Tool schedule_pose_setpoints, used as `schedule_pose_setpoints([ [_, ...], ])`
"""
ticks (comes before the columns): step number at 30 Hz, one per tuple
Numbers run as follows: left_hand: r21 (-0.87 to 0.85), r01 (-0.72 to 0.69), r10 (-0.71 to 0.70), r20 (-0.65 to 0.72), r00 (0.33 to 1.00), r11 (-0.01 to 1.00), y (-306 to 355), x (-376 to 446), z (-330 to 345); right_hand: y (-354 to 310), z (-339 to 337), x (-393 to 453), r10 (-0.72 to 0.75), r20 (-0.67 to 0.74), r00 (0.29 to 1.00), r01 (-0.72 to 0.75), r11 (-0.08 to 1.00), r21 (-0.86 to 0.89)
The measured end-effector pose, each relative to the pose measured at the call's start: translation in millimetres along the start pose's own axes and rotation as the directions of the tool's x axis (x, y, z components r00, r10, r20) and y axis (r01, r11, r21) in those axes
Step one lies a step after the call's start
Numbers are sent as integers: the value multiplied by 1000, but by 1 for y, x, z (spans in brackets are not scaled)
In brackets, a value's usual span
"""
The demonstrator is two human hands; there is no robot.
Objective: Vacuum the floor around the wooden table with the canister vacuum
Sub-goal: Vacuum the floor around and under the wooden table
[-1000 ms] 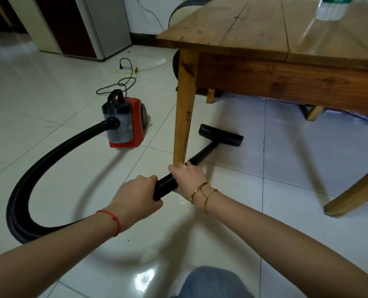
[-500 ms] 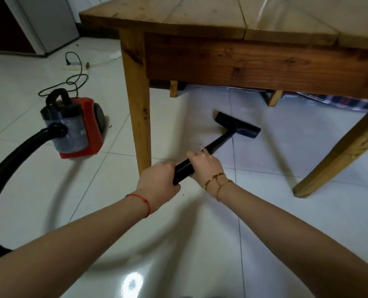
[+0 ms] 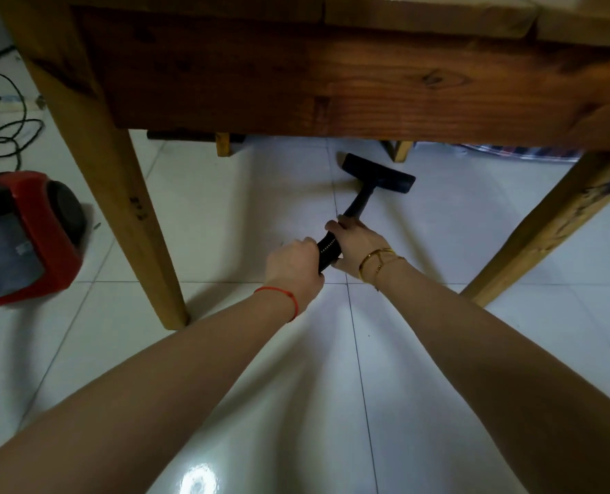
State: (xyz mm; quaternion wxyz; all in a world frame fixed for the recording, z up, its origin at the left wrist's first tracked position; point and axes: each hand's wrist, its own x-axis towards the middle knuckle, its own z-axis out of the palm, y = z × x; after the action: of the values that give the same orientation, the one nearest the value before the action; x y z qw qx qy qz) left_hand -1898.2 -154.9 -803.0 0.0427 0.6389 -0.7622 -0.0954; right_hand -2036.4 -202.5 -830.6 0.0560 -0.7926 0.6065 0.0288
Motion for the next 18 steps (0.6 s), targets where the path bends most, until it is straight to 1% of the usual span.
schedule_pose_setpoints([
  [3, 2, -16, 16, 10, 1000, 1000, 3, 8, 2, 7, 1, 6, 11, 26, 1000, -11, 1000, 1],
  [5, 6, -22, 21, 24, 999, 1000, 1, 5, 1, 5, 2, 7, -1, 15, 1000, 1, 1000, 14],
  [9, 24, -30, 29, 37, 999, 999, -17, -13, -5, -15, 3, 3, -92, -69, 993, 95, 995, 32],
  [14, 43, -15, 14, 28, 1000, 999, -48, -54, -23, -52, -5, -18, -231, -168, 958, 238, 971, 24],
  [18, 44, -1, 2, -6, 1000, 999, -71, -88, -39, -83, -11, -40, -278, -235, 931, 277, 960, -37],
])
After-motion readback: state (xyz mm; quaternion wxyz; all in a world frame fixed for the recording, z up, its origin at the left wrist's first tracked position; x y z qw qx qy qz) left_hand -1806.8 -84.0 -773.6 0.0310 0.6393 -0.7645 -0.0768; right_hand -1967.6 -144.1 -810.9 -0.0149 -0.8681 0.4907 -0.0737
